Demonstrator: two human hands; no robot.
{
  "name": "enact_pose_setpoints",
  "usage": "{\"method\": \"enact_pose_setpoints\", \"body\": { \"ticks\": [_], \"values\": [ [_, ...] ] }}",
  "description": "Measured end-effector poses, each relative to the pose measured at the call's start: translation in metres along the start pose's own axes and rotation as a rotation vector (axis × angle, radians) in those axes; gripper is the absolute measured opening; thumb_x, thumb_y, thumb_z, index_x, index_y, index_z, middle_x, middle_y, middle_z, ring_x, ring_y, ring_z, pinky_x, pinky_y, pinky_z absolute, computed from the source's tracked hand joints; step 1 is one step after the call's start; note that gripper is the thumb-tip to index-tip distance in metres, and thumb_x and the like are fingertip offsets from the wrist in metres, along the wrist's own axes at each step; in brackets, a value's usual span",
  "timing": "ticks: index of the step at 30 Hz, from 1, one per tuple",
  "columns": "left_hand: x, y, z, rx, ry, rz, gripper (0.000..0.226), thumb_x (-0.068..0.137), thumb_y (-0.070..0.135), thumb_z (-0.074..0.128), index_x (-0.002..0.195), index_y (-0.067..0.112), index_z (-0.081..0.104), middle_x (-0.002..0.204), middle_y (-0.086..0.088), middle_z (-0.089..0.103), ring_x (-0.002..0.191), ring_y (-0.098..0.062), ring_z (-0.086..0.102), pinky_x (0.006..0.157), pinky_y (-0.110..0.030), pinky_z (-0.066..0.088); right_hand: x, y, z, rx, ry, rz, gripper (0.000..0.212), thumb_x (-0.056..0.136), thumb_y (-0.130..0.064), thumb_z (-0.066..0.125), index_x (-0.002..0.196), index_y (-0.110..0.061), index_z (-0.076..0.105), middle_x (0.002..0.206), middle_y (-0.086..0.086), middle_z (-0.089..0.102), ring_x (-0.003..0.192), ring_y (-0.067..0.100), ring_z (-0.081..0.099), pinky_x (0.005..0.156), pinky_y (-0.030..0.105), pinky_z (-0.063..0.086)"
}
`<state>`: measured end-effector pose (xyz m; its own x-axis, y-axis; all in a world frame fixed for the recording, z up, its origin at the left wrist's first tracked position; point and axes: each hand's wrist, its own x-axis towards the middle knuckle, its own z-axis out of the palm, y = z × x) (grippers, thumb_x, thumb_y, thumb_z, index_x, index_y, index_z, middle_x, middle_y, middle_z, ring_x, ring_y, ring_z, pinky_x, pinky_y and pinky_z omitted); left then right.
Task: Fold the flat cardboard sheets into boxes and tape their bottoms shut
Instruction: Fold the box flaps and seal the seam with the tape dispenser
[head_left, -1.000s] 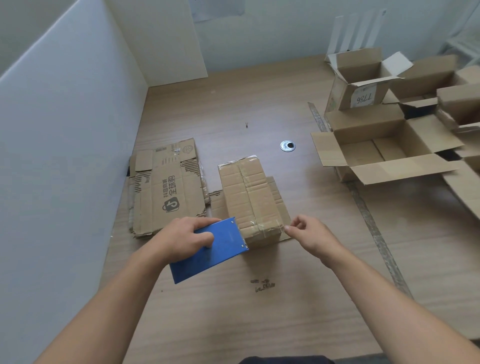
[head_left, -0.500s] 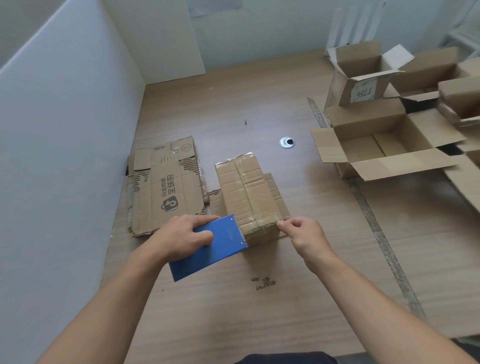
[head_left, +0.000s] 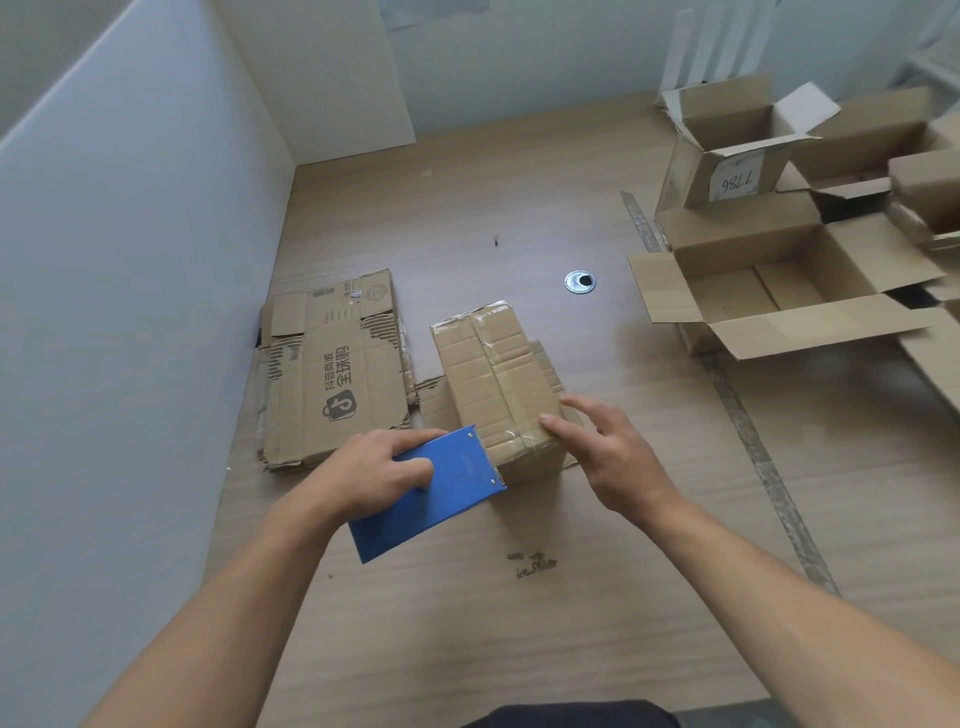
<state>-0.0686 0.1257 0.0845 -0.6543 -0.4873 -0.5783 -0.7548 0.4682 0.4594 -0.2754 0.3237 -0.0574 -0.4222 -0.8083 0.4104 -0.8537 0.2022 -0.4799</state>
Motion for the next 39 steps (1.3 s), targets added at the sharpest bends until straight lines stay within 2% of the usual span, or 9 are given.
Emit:
{"method": "enact_pose_setpoints", "body": {
  "ticks": [2, 5, 9, 13, 16, 20, 26, 33, 39],
  "values": [
    [0.000, -0.001, 0.001, -0.008, -0.002, -0.002, 0.053, 0.065, 0.041, 0.047, 0.109, 0.069, 0.056, 0.111, 0.019, 0.065, 0.097, -0.009, 0.059, 0.087, -0.037, 0.050, 0.002, 0.003, 0.000, -0.060, -0.011, -0.050, 0.064, 0.079, 0.005, 0.073, 0.129, -0.031, 0.054, 0.134, 0.007, 0.052, 0.105, 0.032, 0.056, 0.072, 0.042, 0.056],
    [0.001, -0.001, 0.002, -0.023, -0.012, 0.000, 0.048, 0.064, 0.041, 0.048, 0.098, 0.074, 0.055, 0.109, 0.018, 0.066, 0.097, -0.011, 0.060, 0.088, -0.038, 0.049, 0.007, 0.003, -0.003, -0.072, -0.024, -0.120, 0.059, 0.079, 0.000, 0.075, 0.127, -0.025, 0.054, 0.133, 0.010, 0.052, 0.112, 0.033, 0.055, 0.074, 0.047, 0.055],
    [0.000, -0.001, 0.001, -0.030, -0.019, 0.003, 0.047, 0.064, 0.041, 0.048, 0.096, 0.074, 0.054, 0.111, 0.019, 0.065, 0.098, -0.008, 0.058, 0.085, -0.034, 0.048, 0.017, -0.001, -0.009, -0.092, -0.059, -0.219, 0.033, 0.088, -0.027, 0.061, 0.121, -0.025, 0.062, 0.143, 0.004, 0.049, 0.133, 0.029, 0.045, 0.086, 0.047, 0.049],
    [-0.002, -0.001, 0.001, -0.014, -0.021, 0.021, 0.050, 0.064, 0.041, 0.047, 0.101, 0.073, 0.053, 0.113, 0.018, 0.064, 0.097, -0.007, 0.057, 0.081, -0.031, 0.046, 0.022, -0.005, 0.003, -0.138, -0.137, -0.359, 0.040, 0.093, -0.045, 0.052, 0.129, -0.030, 0.062, 0.146, 0.000, 0.051, 0.139, 0.030, 0.042, 0.101, 0.045, 0.041],
    [-0.001, -0.002, 0.002, -0.017, -0.006, 0.019, 0.052, 0.064, 0.041, 0.047, 0.105, 0.073, 0.054, 0.112, 0.018, 0.065, 0.097, -0.008, 0.058, 0.083, -0.033, 0.047, 0.026, -0.008, 0.014, -0.083, -0.094, -0.344, 0.037, 0.095, -0.040, 0.051, 0.127, -0.025, 0.063, 0.139, 0.003, 0.058, 0.132, 0.031, 0.051, 0.090, 0.045, 0.052],
    [-0.003, -0.005, 0.000, -0.027, -0.004, 0.012, 0.056, 0.065, 0.041, 0.047, 0.112, 0.071, 0.055, 0.110, 0.018, 0.066, 0.097, -0.010, 0.059, 0.084, -0.035, 0.048, 0.022, -0.007, 0.021, 0.005, -0.061, -0.282, 0.036, 0.103, -0.042, 0.039, 0.131, -0.029, 0.058, 0.141, 0.003, 0.057, 0.134, 0.029, 0.048, 0.080, 0.045, 0.056],
    [-0.010, -0.019, -0.014, -0.012, -0.022, -0.010, 0.053, 0.063, 0.039, 0.051, 0.100, 0.077, 0.055, 0.108, 0.026, 0.067, 0.099, -0.006, 0.061, 0.088, -0.034, 0.049, 0.023, -0.003, 0.026, 0.014, -0.048, -0.293, 0.043, 0.106, -0.043, 0.034, 0.128, -0.023, 0.065, 0.139, 0.007, 0.058, 0.134, 0.032, 0.048, 0.088, 0.048, 0.055],
    [-0.016, -0.046, -0.024, -0.024, 0.017, -0.076, 0.050, 0.061, 0.041, 0.051, 0.094, 0.078, 0.056, 0.111, 0.027, 0.066, 0.103, -0.007, 0.059, 0.093, -0.035, 0.050, 0.022, -0.005, 0.031, 0.050, -0.047, -0.252, 0.035, 0.098, -0.033, 0.049, 0.127, -0.022, 0.066, 0.140, 0.005, 0.057, 0.134, 0.033, 0.047, 0.089, 0.050, 0.055],
    [0.001, -0.034, -0.006, 0.038, 0.038, -0.113, 0.067, 0.062, 0.044, 0.046, 0.126, 0.060, 0.056, 0.117, 0.015, 0.063, 0.101, -0.012, 0.055, 0.075, -0.027, 0.046, 0.020, -0.008, 0.027, 0.088, -0.091, -0.194, 0.036, 0.096, -0.032, 0.051, 0.130, -0.027, 0.064, 0.144, -0.001, 0.053, 0.138, 0.027, 0.042, 0.097, 0.045, 0.053]
  ]
}}
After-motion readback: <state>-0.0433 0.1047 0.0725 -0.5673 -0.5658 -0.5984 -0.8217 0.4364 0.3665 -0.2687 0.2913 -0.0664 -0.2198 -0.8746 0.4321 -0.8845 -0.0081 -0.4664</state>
